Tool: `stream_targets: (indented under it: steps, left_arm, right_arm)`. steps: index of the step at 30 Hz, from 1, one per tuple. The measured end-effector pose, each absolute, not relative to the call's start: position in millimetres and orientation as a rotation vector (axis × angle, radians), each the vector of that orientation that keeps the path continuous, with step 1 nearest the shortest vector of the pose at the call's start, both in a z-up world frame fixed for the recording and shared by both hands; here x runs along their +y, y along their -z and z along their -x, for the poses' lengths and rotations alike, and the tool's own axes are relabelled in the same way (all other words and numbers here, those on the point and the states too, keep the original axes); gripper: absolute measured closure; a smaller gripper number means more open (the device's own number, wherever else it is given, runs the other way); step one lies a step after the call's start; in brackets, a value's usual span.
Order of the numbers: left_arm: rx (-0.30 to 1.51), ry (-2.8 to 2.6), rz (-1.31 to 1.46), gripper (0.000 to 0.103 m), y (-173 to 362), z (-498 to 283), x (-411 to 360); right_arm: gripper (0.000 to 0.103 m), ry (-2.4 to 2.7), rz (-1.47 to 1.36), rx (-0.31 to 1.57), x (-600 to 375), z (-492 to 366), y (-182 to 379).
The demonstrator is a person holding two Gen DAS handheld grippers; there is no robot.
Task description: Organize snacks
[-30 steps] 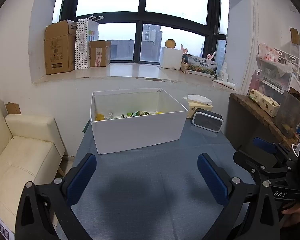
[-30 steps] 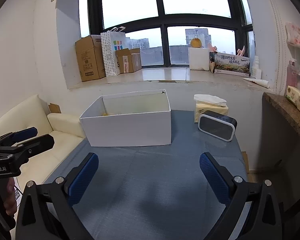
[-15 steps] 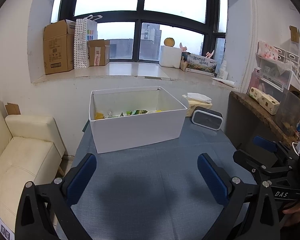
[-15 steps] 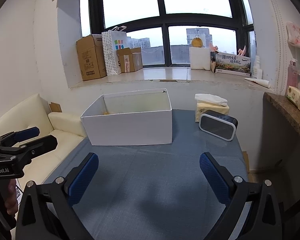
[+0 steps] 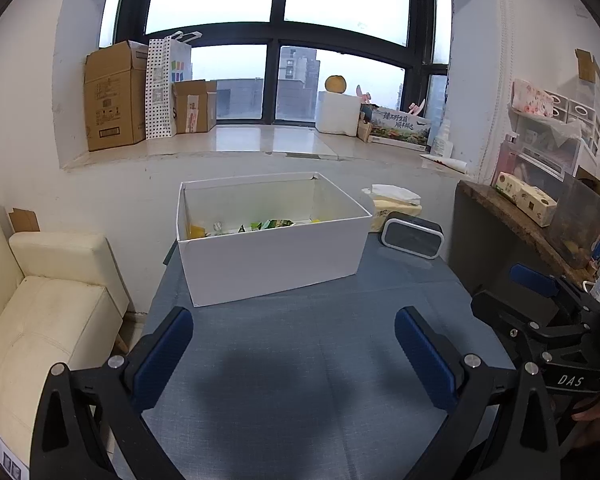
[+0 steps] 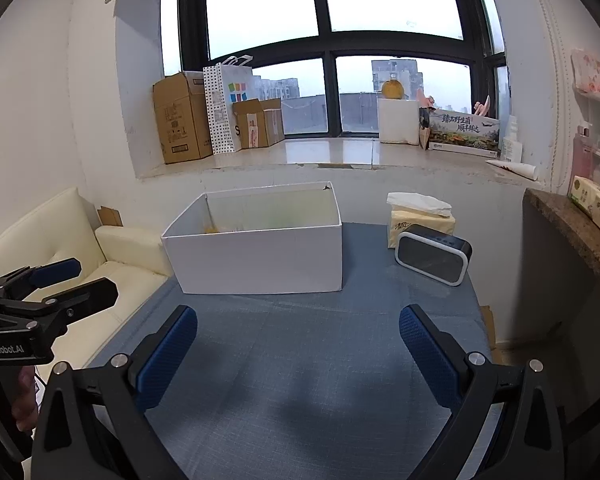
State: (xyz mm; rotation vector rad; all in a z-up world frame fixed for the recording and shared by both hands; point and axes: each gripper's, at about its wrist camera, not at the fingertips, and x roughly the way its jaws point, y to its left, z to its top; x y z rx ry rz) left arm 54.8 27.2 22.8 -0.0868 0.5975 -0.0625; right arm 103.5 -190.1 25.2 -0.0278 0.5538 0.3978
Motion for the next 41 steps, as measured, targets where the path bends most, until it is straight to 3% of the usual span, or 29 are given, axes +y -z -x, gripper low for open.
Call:
stream_targets:
  steps: [41]
  left_arm:
    - [0.601, 0.077, 0.104, 0.0, -19.8, -56.3, 30.9]
  right_arm:
    - [0.0, -0.419, 0.026, 0.547, -189.0, -95.0, -33.3]
